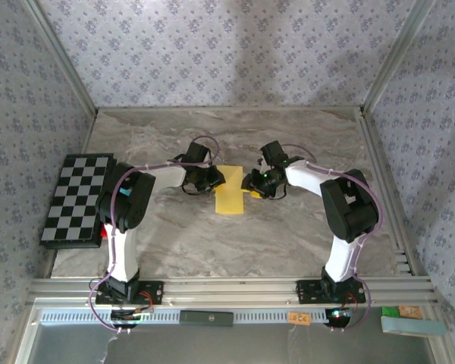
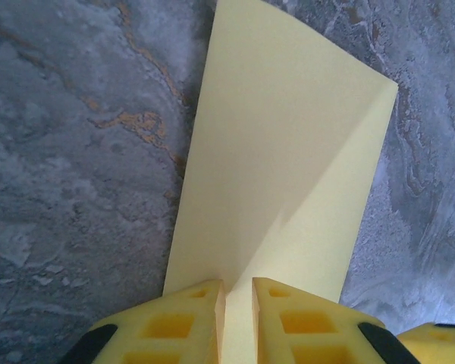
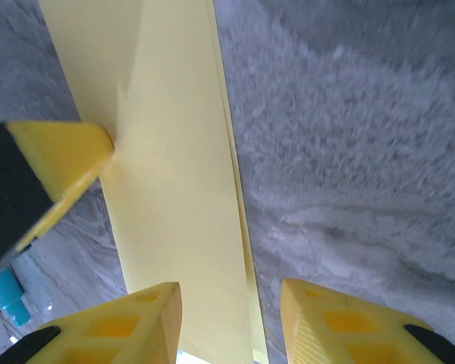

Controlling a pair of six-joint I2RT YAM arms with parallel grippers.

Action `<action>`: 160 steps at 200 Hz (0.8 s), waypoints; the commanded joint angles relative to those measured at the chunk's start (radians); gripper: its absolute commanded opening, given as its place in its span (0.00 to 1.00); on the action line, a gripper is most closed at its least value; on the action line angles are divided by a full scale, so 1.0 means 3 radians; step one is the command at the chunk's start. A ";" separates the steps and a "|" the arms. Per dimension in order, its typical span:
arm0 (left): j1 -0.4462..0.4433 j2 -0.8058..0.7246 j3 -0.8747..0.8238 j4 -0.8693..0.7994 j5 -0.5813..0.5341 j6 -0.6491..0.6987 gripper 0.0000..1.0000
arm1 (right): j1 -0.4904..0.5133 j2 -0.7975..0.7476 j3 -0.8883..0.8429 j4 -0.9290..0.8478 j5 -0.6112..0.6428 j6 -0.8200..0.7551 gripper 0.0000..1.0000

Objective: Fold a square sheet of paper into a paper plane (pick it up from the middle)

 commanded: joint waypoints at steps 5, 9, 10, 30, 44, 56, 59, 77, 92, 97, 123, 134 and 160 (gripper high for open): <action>0.0005 0.0062 -0.0094 -0.0104 -0.0045 -0.0064 0.18 | 0.0043 0.0042 -0.0101 -0.0016 -0.0152 0.0101 0.40; 0.0001 0.0063 -0.0098 -0.0106 -0.0044 -0.0066 0.18 | 0.0051 0.0043 -0.0111 -0.0010 -0.0157 0.0107 0.40; 0.0001 0.0063 -0.0096 -0.0106 -0.0044 -0.0068 0.18 | 0.0051 0.0042 -0.0114 -0.0009 -0.0158 0.0107 0.40; 0.0008 0.0068 -0.0096 -0.0116 -0.0050 -0.0079 0.17 | 0.0077 0.0052 -0.0156 0.0025 -0.0222 0.0130 0.39; 0.0007 0.0068 -0.0094 -0.0125 -0.0059 -0.0084 0.17 | 0.0097 0.0052 -0.0170 0.0038 -0.0255 0.0152 0.38; 0.0007 0.0066 -0.0097 -0.0135 -0.0065 -0.0085 0.17 | 0.0108 0.0042 -0.0184 0.0035 -0.0266 0.0154 0.37; 0.0006 0.0065 -0.0096 -0.0135 -0.0065 -0.0088 0.17 | 0.0116 0.0039 -0.0189 0.0035 -0.0263 0.0159 0.37; 0.0008 0.0062 -0.0096 -0.0143 -0.0065 -0.0089 0.17 | 0.0138 0.0032 -0.0209 0.0028 -0.0279 0.0165 0.36; 0.0006 0.0063 -0.0095 -0.0148 -0.0066 -0.0087 0.17 | 0.0161 0.0033 -0.0215 0.0019 -0.0286 0.0169 0.36; 0.0010 0.0067 -0.0098 -0.0151 -0.0069 -0.0090 0.17 | 0.0166 0.0032 -0.0215 0.0009 -0.0284 0.0165 0.36; 0.0011 0.0063 -0.0098 -0.0162 -0.0065 -0.0089 0.16 | 0.0203 0.0027 -0.0220 -0.0019 -0.0315 0.0169 0.35; 0.0015 0.0063 -0.0094 -0.0162 -0.0065 -0.0090 0.16 | 0.0210 0.0021 -0.0220 -0.0023 -0.0331 0.0170 0.35; 0.0011 0.0068 -0.0092 -0.0170 -0.0065 -0.0089 0.16 | 0.0226 0.0032 -0.0217 -0.0005 -0.0377 0.0172 0.33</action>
